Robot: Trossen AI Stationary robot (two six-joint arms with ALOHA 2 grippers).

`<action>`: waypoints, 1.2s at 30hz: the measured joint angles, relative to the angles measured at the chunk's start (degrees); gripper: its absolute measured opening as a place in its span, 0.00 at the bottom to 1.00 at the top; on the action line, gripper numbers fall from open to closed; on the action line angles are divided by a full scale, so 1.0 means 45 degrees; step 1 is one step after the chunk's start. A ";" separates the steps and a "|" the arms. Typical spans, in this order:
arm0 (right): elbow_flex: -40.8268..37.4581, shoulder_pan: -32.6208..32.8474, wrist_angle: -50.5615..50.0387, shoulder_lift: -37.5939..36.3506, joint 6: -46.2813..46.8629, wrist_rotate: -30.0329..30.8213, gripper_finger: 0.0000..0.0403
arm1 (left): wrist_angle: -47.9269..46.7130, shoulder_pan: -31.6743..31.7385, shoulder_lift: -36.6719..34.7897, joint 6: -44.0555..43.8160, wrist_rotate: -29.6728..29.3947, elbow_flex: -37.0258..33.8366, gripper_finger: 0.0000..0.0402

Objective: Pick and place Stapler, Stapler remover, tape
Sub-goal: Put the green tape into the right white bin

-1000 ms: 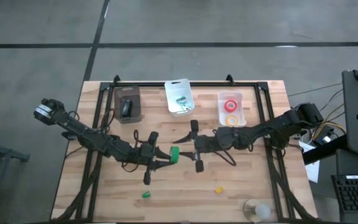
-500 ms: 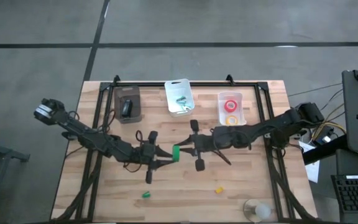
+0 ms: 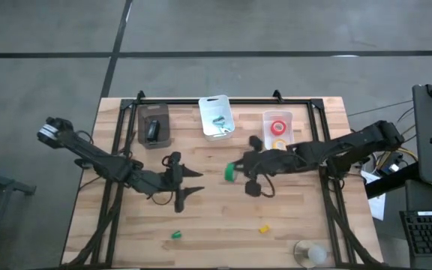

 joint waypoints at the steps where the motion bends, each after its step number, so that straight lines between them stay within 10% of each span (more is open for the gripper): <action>1: 0.0124 -0.0084 -0.0996 -0.0103 0.0429 0.0482 0.10 | -0.0374 0.0000 -0.0055 -0.0286 -0.0099 0.0000 0.49; 11: 0.0054 -0.3319 -0.8722 -0.1346 0.5872 0.3438 0.10 | -0.4753 -0.0049 0.0011 -0.4182 -0.0937 -0.0032 0.49; 23: -0.2263 -0.8101 -0.9036 -0.0947 0.5788 0.0656 0.13 | -0.5354 -0.0146 -0.0001 -0.5737 -0.1111 -0.0785 0.49; 36: -0.2960 -0.8462 -0.8552 -0.0797 0.5057 0.0429 0.28 | -0.5955 -0.0146 -0.0001 -0.5779 -0.1143 -0.0792 0.49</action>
